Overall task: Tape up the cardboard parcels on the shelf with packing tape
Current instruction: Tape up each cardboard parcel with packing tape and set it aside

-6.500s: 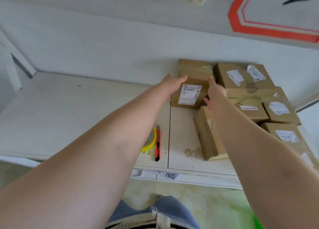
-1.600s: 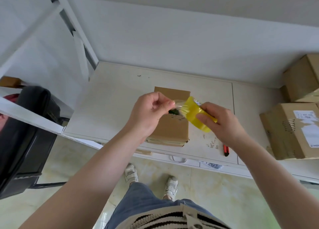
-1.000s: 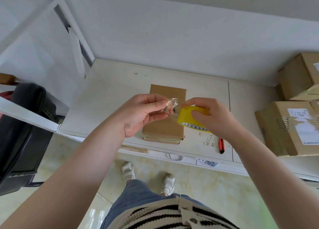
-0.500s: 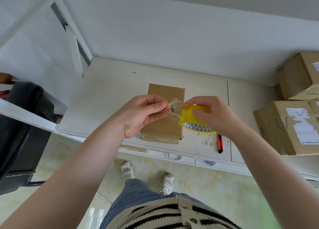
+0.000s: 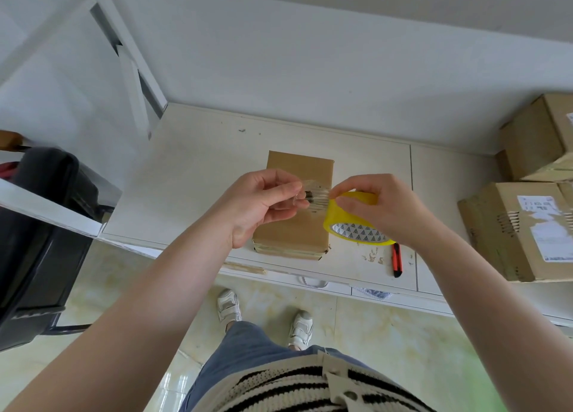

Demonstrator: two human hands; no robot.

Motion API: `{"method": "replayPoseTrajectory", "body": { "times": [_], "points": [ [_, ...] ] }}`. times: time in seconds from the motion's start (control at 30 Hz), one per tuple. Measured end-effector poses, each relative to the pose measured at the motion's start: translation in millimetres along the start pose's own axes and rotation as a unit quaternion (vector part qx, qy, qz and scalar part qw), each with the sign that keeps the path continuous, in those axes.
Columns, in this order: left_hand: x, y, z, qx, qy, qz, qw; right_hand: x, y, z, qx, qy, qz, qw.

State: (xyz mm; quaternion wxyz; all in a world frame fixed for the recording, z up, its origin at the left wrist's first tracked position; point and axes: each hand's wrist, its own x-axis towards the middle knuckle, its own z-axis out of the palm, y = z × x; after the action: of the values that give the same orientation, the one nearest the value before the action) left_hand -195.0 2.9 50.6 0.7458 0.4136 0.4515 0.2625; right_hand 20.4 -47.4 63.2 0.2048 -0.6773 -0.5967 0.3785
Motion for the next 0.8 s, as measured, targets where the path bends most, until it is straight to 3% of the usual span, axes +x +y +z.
{"method": "replayPoseTrajectory", "body": {
  "times": [0.37,0.57,0.7,0.8],
  "points": [
    [3,4,-5,-0.125,-0.069,-0.064,0.988,7,7,-4,-0.014,0.004,0.007,1.0],
    [5,4,-7,-0.121,-0.075,-0.075,0.987,9,9,-6,-0.016,-0.002,0.003,1.0],
    [7,4,-6,-0.056,-0.077,-0.078,0.992,9,10,-7,-0.021,-0.025,-0.006,0.999],
    [10,8,-9,0.093,-0.079,-0.047,0.991,10,12,-11,-0.029,-0.042,-0.009,0.999]
  ]
}}
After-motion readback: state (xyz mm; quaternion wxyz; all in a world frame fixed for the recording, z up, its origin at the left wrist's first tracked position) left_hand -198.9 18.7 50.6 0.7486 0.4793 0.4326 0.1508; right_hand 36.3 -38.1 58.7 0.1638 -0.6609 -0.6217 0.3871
